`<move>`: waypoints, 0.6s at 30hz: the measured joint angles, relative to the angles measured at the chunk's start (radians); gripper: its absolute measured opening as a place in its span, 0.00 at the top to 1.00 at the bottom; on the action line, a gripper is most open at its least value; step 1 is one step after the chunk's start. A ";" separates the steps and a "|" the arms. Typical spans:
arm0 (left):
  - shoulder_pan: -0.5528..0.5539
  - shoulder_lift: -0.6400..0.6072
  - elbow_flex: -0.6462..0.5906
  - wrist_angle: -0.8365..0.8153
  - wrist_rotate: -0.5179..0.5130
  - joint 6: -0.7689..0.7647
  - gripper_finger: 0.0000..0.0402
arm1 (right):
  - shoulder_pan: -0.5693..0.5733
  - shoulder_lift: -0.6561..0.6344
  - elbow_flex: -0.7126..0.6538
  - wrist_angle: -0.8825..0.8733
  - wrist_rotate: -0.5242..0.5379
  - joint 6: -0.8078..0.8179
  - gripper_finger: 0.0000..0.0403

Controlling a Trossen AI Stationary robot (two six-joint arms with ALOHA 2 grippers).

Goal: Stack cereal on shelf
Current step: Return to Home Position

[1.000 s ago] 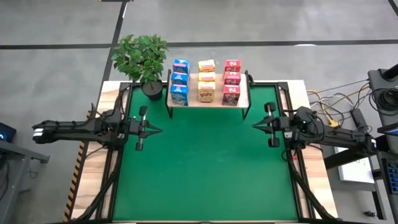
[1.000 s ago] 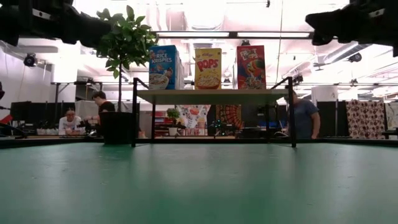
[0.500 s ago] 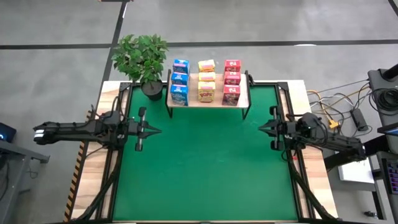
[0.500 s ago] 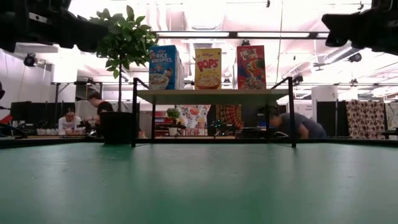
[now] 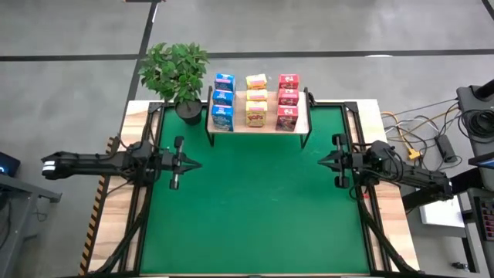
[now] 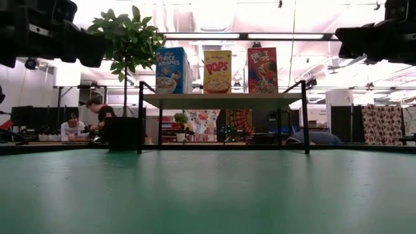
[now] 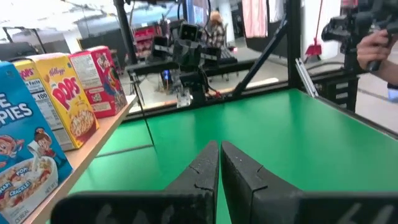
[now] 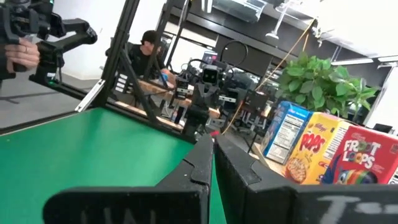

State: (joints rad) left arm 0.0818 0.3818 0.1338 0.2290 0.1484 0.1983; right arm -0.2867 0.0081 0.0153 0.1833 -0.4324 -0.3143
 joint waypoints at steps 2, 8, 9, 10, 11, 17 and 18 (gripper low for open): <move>0.000 -0.003 -0.030 0.055 0.000 -0.007 1.00 | 0.000 -0.001 -0.002 0.000 -0.025 -0.007 0.98; 0.000 -0.003 -0.123 0.211 0.001 -0.048 1.00 | 0.000 0.000 -0.003 -0.014 -0.123 -0.011 0.98; 0.000 -0.003 -0.122 0.207 0.001 -0.065 1.00 | 0.000 0.000 -0.003 -0.016 -0.126 -0.011 0.98; 0.000 -0.002 -0.121 0.198 0.001 -0.078 1.00 | 0.000 0.000 -0.003 -0.017 -0.125 -0.011 0.98; 0.000 0.001 -0.120 0.198 0.001 -0.085 1.00 | 0.000 0.000 -0.003 -0.018 -0.125 -0.015 0.98; 0.000 0.000 -0.109 0.198 -0.008 -0.088 1.00 | 0.000 0.000 0.000 0.001 -0.104 0.023 0.98; 0.000 0.000 -0.108 0.198 -0.015 -0.088 1.00 | 0.000 0.002 0.004 -0.002 -0.093 0.049 0.98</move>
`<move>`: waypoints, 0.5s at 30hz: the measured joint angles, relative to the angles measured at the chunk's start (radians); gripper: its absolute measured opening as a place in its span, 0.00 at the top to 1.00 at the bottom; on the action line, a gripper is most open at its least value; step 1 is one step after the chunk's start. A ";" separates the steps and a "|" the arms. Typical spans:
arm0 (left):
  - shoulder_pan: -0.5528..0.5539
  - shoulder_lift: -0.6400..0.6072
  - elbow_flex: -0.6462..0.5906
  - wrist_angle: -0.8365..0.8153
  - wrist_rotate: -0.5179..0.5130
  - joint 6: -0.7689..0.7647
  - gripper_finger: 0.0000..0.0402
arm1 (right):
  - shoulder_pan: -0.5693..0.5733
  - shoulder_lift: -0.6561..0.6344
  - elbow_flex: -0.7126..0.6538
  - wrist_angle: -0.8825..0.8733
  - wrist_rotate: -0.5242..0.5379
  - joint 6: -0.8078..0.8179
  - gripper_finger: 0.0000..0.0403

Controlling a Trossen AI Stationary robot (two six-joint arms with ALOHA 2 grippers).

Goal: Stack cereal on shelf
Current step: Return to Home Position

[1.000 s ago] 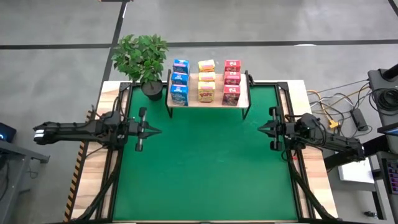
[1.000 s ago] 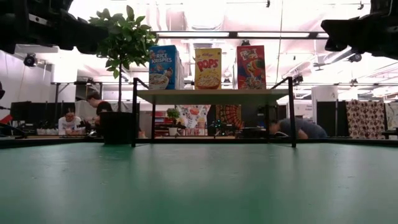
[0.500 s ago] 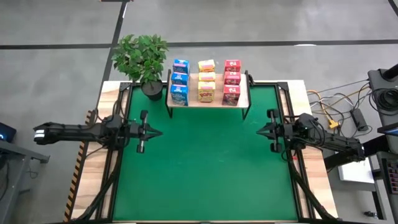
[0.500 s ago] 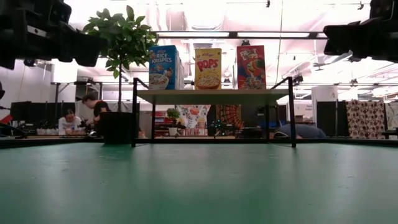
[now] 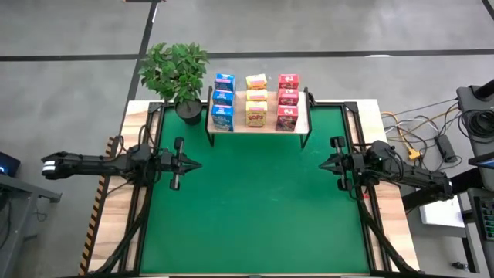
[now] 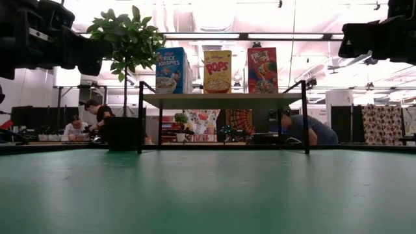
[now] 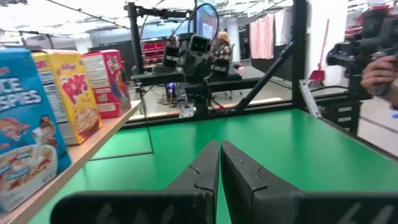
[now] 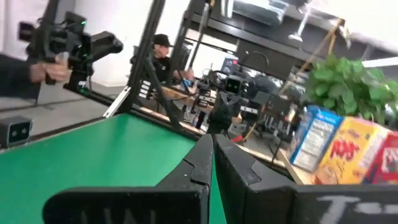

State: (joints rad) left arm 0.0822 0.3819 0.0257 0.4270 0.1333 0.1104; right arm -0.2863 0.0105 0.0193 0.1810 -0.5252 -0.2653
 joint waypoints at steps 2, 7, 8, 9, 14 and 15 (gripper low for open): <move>0.000 0.006 0.006 -0.002 -0.014 0.010 1.00 | 0.000 0.004 0.007 0.003 0.005 0.050 0.98; 0.000 0.017 0.013 -0.001 -0.016 0.019 1.00 | 0.000 0.008 0.010 -0.004 0.005 0.072 0.98; 0.000 0.019 0.013 -0.001 -0.017 0.018 1.00 | 0.000 0.011 0.010 -0.004 0.005 0.072 0.98; 0.000 0.021 0.013 -0.001 -0.017 0.018 1.00 | 0.000 0.011 0.010 -0.004 0.004 0.071 0.98; 0.000 0.029 0.013 -0.001 -0.018 0.018 1.00 | 0.000 0.011 0.011 -0.006 0.004 0.072 0.98; 0.000 0.032 0.013 -0.001 -0.018 0.018 1.00 | 0.000 0.011 0.011 -0.006 0.004 0.072 0.98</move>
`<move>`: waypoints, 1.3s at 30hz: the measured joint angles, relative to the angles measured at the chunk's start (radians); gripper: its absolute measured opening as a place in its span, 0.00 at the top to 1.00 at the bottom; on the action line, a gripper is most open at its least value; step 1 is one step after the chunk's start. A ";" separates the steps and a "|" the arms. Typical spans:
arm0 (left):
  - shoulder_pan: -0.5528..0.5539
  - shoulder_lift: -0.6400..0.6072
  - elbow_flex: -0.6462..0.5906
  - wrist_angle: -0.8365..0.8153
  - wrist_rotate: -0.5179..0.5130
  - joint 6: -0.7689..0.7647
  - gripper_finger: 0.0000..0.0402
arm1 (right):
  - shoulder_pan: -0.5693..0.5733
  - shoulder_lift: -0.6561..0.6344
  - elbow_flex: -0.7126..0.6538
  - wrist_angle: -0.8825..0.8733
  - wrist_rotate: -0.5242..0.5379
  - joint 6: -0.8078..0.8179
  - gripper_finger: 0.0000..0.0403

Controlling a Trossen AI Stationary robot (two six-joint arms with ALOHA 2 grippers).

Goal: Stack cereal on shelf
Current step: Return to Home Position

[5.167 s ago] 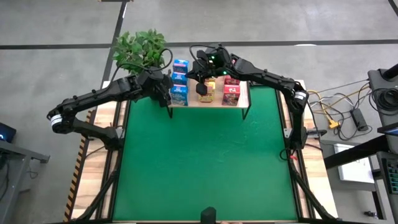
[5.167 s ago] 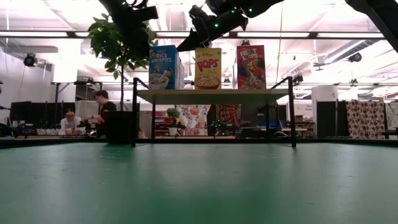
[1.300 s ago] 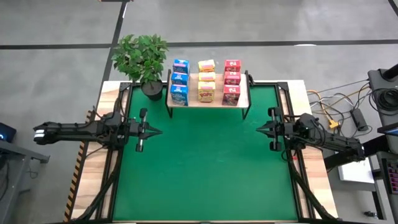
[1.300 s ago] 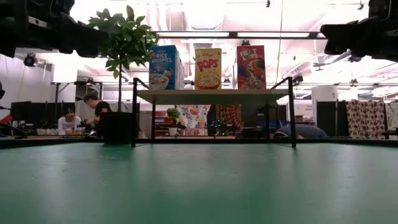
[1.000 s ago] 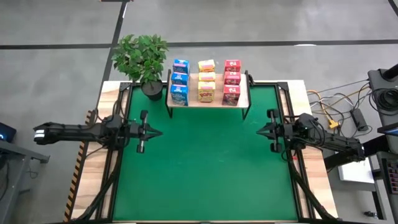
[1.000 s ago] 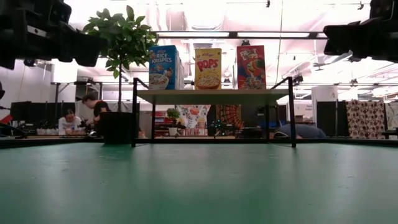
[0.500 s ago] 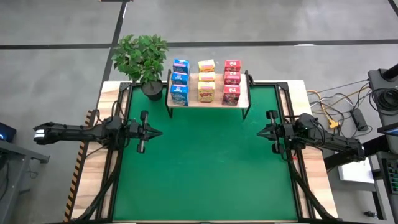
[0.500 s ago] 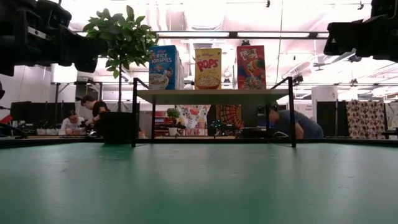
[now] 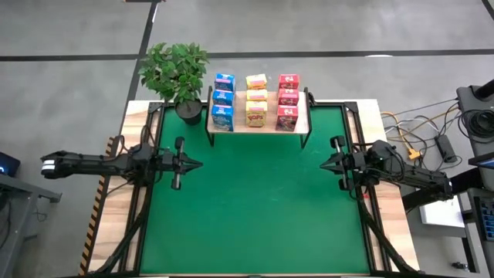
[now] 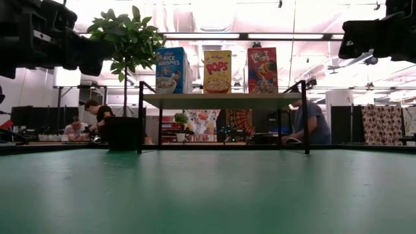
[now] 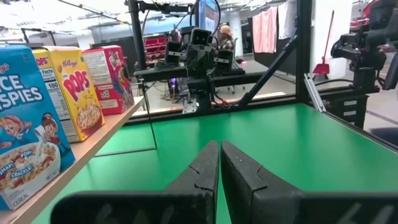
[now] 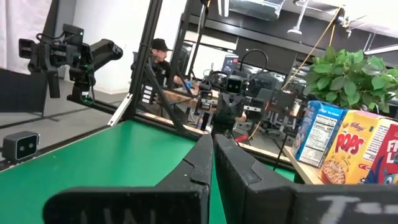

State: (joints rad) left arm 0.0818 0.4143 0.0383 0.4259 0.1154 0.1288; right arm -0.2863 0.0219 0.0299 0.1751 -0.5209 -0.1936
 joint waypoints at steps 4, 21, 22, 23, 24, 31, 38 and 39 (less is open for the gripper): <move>0.000 0.010 0.000 0.000 0.000 0.000 1.00 | 0.000 0.000 0.000 0.000 0.000 0.000 0.98; 0.000 0.053 0.000 0.000 -0.001 0.000 1.00 | 0.000 0.001 0.001 -0.001 0.000 0.000 0.98; 0.000 0.056 0.000 0.000 -0.001 0.000 1.00 | 0.000 0.001 0.001 -0.001 0.000 0.000 0.98; 0.000 0.058 0.000 0.000 -0.001 0.000 1.00 | 0.000 0.001 0.001 -0.001 0.000 0.000 0.98; 0.000 0.061 0.000 0.000 -0.001 0.000 1.00 | 0.000 0.001 0.001 -0.001 0.000 0.000 0.98; 0.000 0.080 0.000 0.000 -0.001 0.000 1.00 | 0.000 0.001 0.001 -0.001 -0.001 0.000 0.98; 0.000 0.101 0.000 0.000 -0.001 0.000 1.00 | 0.000 0.001 0.002 -0.001 -0.001 0.000 0.98; 0.000 0.104 0.000 0.000 -0.001 0.000 1.00 | 0.000 0.001 0.002 -0.001 -0.001 0.000 0.98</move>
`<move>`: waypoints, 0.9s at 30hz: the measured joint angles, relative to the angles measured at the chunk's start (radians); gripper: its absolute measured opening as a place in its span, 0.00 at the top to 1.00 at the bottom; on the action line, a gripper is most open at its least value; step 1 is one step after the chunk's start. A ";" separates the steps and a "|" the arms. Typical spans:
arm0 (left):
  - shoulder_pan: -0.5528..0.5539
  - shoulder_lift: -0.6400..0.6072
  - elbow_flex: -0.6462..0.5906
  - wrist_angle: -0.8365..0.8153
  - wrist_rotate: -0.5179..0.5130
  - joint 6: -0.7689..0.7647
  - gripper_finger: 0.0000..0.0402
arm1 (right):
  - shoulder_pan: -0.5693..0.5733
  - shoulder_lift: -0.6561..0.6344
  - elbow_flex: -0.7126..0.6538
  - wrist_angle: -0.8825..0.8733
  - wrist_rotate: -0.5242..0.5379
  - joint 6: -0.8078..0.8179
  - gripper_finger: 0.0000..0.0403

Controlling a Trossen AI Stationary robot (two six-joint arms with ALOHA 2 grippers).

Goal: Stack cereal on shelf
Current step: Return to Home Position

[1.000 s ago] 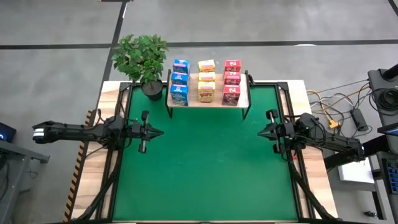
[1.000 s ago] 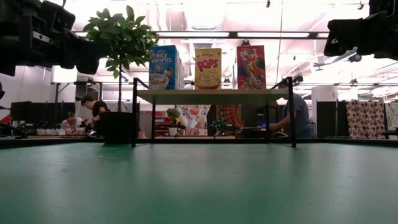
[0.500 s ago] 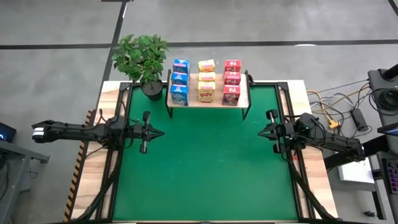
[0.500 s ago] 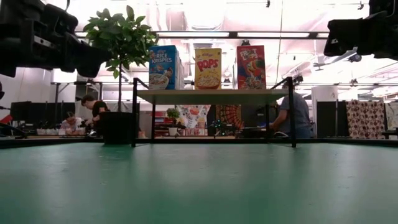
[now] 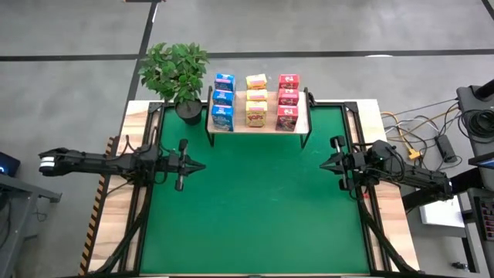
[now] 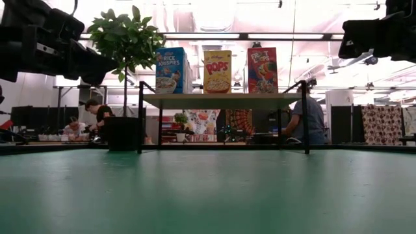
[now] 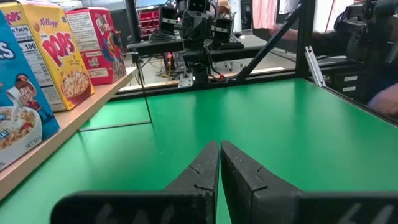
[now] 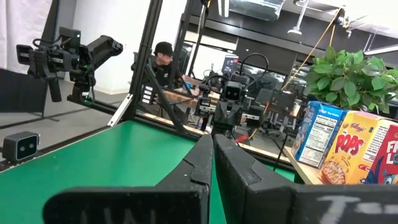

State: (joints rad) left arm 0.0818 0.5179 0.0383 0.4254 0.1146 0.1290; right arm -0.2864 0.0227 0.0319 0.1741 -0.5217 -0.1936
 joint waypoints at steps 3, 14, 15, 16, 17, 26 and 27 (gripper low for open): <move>0.000 0.009 0.000 0.000 0.000 0.000 1.00 | 0.000 0.000 0.000 0.000 0.000 0.000 0.98; 0.000 0.041 0.000 0.000 0.000 0.000 1.00 | 0.000 0.000 0.000 0.000 0.000 0.000 0.98; 0.000 0.044 0.000 0.000 0.000 0.000 1.00 | 0.000 0.000 0.000 0.000 0.000 0.000 0.98; 0.000 0.047 0.000 0.000 0.000 0.000 1.00 | 0.000 0.000 0.000 0.000 0.000 0.000 0.98; 0.000 0.050 0.000 0.000 0.000 0.000 1.00 | 0.000 0.000 0.000 0.000 0.000 0.000 0.98; 0.000 0.078 0.000 0.000 0.000 0.000 1.00 | 0.000 0.000 0.000 -0.001 0.000 0.000 0.98; 0.000 0.081 0.000 0.000 0.000 0.000 1.00 | 0.000 0.000 0.000 -0.001 0.000 0.000 0.98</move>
State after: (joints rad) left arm 0.0820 0.5988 0.0383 0.4252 0.1146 0.1291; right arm -0.2863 0.0227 0.0319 0.1734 -0.5217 -0.1934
